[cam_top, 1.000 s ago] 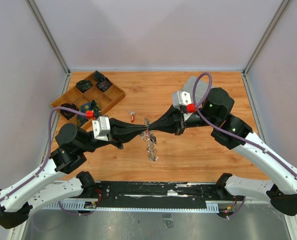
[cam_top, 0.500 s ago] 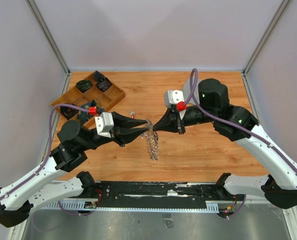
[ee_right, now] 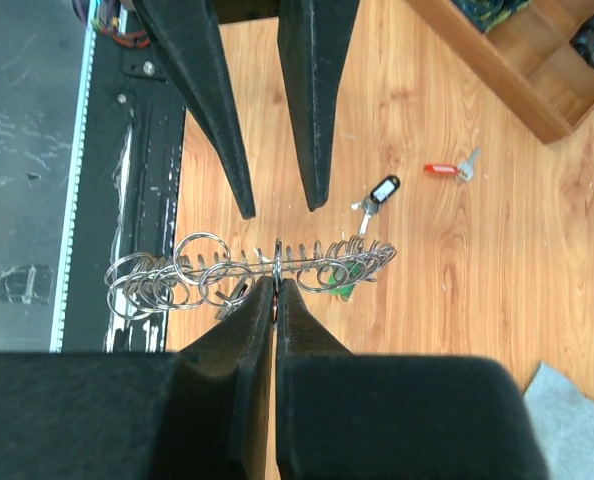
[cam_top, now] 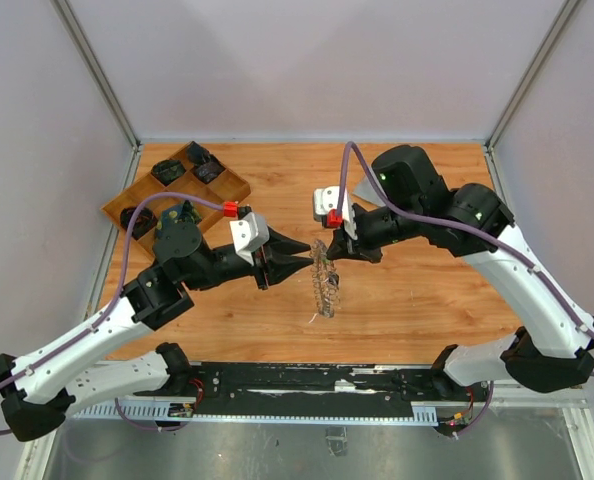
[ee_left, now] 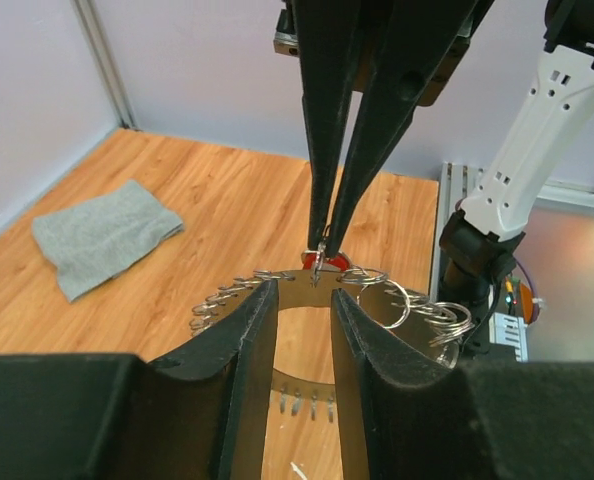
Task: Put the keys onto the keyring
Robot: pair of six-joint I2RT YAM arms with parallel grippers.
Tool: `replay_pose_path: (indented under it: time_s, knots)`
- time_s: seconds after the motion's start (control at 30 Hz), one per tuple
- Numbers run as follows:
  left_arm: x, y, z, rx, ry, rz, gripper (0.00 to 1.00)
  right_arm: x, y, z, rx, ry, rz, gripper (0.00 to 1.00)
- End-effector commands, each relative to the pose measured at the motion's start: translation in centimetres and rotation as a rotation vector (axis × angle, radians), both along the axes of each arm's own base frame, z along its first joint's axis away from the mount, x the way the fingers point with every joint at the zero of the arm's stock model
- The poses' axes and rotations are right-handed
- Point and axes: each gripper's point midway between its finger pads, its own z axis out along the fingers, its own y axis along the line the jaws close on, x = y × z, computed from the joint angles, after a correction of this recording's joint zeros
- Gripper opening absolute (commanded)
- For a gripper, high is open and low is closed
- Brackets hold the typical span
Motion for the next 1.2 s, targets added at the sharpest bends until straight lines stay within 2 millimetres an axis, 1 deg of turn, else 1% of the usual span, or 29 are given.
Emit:
replay_pose_path:
  time_s: [0.0,0.23,0.6,0.87,0.97,1.07,1.13,1.17]
  knots:
    - [-0.6,-0.2,1.6,-0.019,-0.034,-0.036,0.34,-0.2,-0.9,0.0,-0.079,-0.052,0.011,0.01]
    - [-1.0,-0.8,1.0,-0.006,-0.031,-0.076,0.34,-0.1,-0.1,-0.3,-0.102,-0.065,0.013,0.01]
    - [-0.8,-1.4,-0.4,0.02,-0.013,-0.093,0.34,-0.6,0.9,-0.4,-0.083,-0.063,0.037,0.01]
    - [-0.7,-1.8,-0.7,0.031,-0.006,-0.103,0.28,-0.9,1.4,-0.4,-0.067,-0.062,0.055,0.01]
    - [-0.7,-1.9,-0.8,0.032,-0.005,-0.105,0.22,-1.0,1.4,-0.4,-0.063,-0.061,0.062,0.01]
    - [-0.7,-2.1,-0.8,0.034,-0.002,-0.111,0.14,-1.1,1.4,-0.4,-0.055,-0.062,0.065,0.01]
    - [-0.7,-2.1,-0.7,0.033,-0.002,-0.114,0.03,-1.1,1.4,-0.5,-0.054,-0.064,0.066,0.01]
    - [-0.7,-2.1,-0.7,0.033,-0.005,-0.113,0.01,-1.1,1.4,-0.4,-0.052,-0.065,0.065,0.01]
